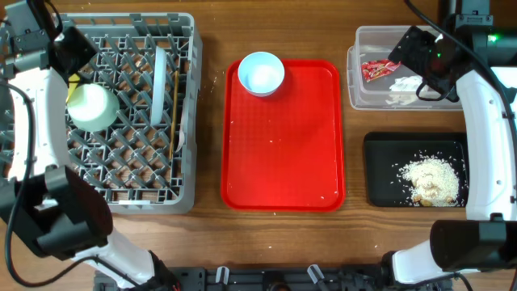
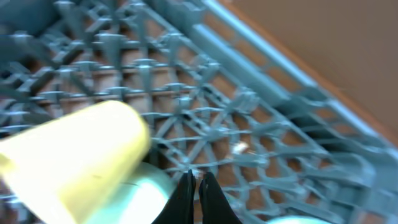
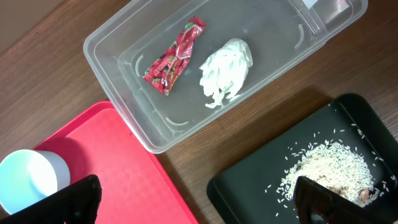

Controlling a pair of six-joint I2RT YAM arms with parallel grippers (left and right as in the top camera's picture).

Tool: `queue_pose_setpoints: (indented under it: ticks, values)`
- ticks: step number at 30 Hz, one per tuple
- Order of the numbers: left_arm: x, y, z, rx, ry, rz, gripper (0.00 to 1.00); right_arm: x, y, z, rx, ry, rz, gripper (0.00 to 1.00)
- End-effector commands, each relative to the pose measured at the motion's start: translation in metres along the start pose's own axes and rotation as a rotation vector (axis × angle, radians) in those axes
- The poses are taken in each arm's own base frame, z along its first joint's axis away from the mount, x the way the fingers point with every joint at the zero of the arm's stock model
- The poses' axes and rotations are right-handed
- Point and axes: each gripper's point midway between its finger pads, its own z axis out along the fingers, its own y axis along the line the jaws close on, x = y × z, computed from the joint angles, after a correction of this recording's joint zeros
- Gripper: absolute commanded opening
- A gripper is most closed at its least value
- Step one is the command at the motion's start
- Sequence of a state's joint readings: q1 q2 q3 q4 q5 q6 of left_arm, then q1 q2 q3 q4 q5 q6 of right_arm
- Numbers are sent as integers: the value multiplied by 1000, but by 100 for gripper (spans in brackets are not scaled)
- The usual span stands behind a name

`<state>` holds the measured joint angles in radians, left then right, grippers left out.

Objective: Sort waste into correct bins and load items into the dishwasher rack

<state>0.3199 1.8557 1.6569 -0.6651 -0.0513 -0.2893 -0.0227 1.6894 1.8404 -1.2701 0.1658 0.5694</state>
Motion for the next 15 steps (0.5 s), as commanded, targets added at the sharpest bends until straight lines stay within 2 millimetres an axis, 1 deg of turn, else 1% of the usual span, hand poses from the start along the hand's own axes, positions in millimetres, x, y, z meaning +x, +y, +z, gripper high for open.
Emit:
queue_pose_setpoints:
  ticks: [1, 4, 10, 13, 15]
  values:
    - [-7, 29, 2, -111, -25, 21, 4, -5, 0, -5, 0, -24, -16, 100]
    - [-4, 36, 6, -123, -9, 26, 4, -5, 0, -5, 0, -24, -15, 100]
    - [14, 45, 25, -152, 63, 26, 4, -5, 0, -5, 0, -24, -15, 100]
    - [12, 55, 25, -166, 62, 2, 4, -5, 0, -5, 0, -24, -15, 99]
    - [11, 66, 24, -181, 69, -15, 4, -5, 0, -5, 0, -24, -15, 100]
